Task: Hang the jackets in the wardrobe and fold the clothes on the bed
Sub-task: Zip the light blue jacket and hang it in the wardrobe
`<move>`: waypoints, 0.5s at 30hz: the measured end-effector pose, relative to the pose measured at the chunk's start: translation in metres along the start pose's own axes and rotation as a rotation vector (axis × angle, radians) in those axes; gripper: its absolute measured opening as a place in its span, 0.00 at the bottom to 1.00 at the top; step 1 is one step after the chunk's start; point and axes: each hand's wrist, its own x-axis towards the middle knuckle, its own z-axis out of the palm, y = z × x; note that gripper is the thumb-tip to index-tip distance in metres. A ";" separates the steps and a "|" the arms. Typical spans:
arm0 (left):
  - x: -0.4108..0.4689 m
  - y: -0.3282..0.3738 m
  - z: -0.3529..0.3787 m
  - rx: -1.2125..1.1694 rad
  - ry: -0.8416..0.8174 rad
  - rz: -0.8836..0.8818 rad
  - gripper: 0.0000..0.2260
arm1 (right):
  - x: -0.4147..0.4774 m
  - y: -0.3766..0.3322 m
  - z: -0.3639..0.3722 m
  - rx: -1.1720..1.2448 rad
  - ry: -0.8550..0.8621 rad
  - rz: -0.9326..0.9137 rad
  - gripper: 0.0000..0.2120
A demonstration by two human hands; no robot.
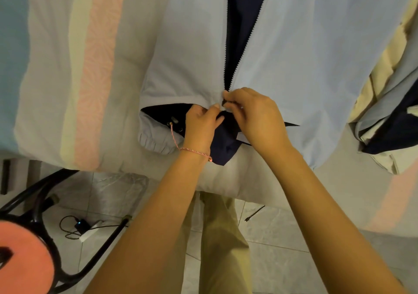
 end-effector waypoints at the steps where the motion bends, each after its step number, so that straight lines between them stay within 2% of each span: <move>1: 0.000 -0.002 0.000 0.003 -0.020 0.025 0.09 | 0.004 0.000 -0.001 0.009 0.002 0.010 0.10; 3: -0.002 -0.004 0.001 -0.011 -0.069 0.080 0.04 | 0.007 -0.002 0.000 0.043 0.007 0.068 0.10; 8: -0.004 -0.007 -0.001 0.019 0.005 0.180 0.03 | 0.007 -0.007 0.001 0.102 0.045 0.194 0.06; 15: -0.014 0.010 -0.018 0.123 -0.014 0.217 0.04 | 0.022 -0.023 -0.016 -0.056 -0.034 0.078 0.07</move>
